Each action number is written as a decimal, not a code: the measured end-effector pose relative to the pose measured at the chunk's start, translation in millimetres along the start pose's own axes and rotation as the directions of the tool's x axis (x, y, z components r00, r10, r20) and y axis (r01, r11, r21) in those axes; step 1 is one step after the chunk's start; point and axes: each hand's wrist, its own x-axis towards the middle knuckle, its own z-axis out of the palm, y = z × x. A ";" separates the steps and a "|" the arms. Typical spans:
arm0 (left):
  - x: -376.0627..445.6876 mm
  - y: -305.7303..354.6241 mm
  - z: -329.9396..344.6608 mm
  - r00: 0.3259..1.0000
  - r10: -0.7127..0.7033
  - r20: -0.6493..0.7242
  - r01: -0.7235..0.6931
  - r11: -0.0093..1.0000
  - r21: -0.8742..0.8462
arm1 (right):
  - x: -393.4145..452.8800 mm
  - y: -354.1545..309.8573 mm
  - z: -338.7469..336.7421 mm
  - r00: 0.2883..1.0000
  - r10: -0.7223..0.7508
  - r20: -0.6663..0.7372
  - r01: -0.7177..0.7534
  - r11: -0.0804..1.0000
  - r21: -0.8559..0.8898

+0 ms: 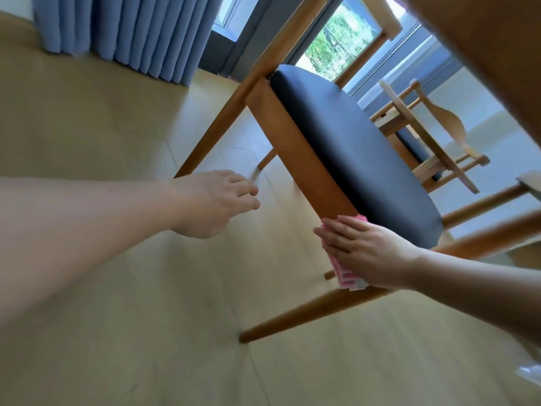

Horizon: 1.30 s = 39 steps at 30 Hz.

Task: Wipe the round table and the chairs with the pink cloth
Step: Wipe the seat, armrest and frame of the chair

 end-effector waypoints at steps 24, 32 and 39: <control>-15.7 -39.1 21.8 0.999 -0.038 -0.006 0.037 0.993 -0.109 | 168.5 94.8 -71.7 0.953 0.250 -0.171 -0.262 0.964 -0.048; -34.5 -73.2 38.0 0.983 -0.184 0.013 0.185 0.982 -0.043 | 237.4 142.4 -98.9 0.890 0.364 -0.276 -0.367 0.929 0.041; -46.5 -68.6 42.6 0.977 -0.156 0.144 0.167 0.984 -0.066 | 247.6 146.6 -110.6 0.825 0.481 -0.296 -0.412 0.871 0.268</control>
